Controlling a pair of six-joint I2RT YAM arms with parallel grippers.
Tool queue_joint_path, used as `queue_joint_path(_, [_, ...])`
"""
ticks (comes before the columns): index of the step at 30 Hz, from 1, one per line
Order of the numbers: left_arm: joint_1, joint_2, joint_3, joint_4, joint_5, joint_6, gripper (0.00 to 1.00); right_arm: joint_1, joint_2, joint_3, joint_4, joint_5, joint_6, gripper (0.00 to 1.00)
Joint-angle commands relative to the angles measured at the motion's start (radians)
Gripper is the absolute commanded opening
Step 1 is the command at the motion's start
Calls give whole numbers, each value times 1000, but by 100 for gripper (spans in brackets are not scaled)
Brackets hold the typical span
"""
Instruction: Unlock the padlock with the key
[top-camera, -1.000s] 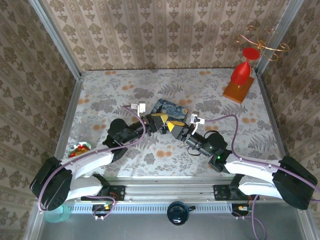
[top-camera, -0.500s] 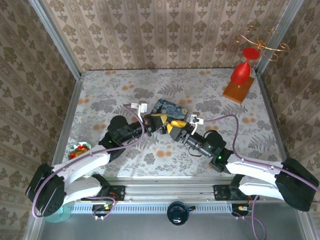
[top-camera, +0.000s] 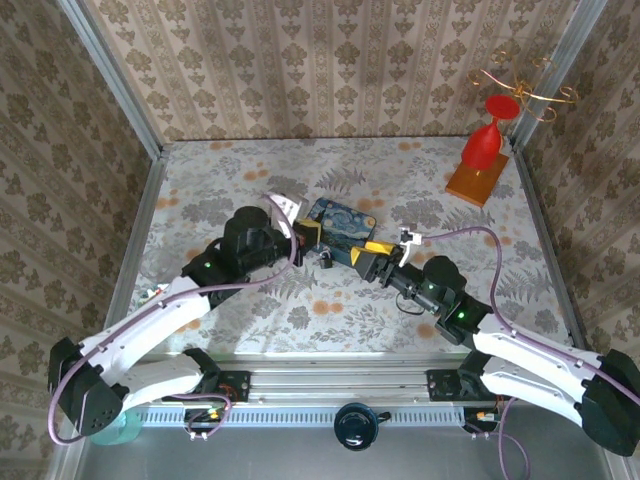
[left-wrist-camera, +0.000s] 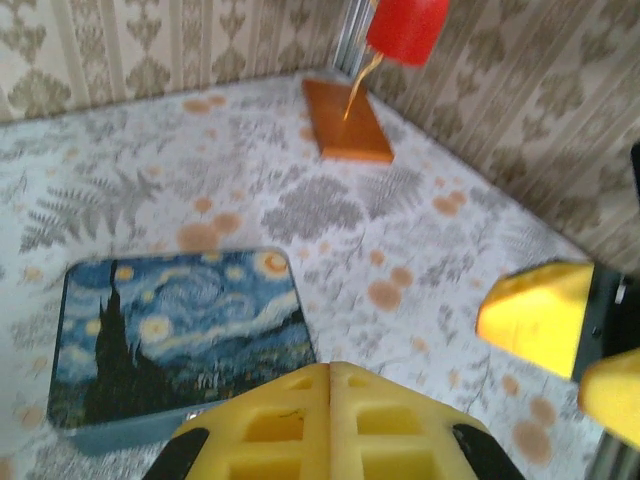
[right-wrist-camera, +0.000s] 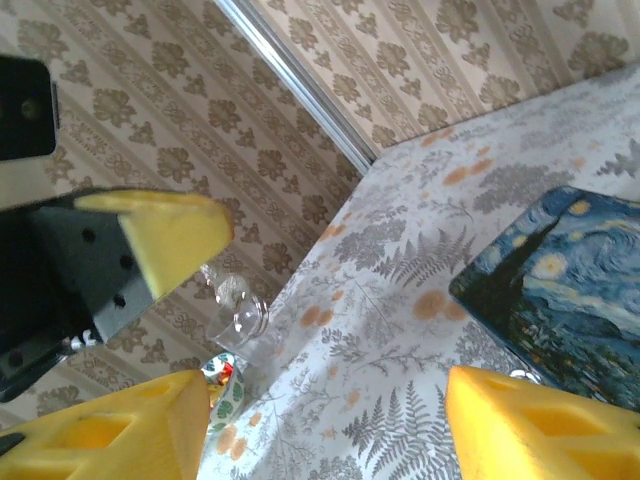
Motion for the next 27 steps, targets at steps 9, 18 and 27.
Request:
queue_joint_path(9, [-34, 38, 66, -72, 41, -19, 0, -68, 176, 39, 225, -270, 172, 61])
queue_joint_path(18, [-21, 43, 50, 30, 157, -151, 0, -65, 291, 43, 409, -370, 200, 53])
queue_joint_path(27, [6, 46, 35, 120, 274, -241, 0, -62, 312, 33, 548, -428, 204, 41])
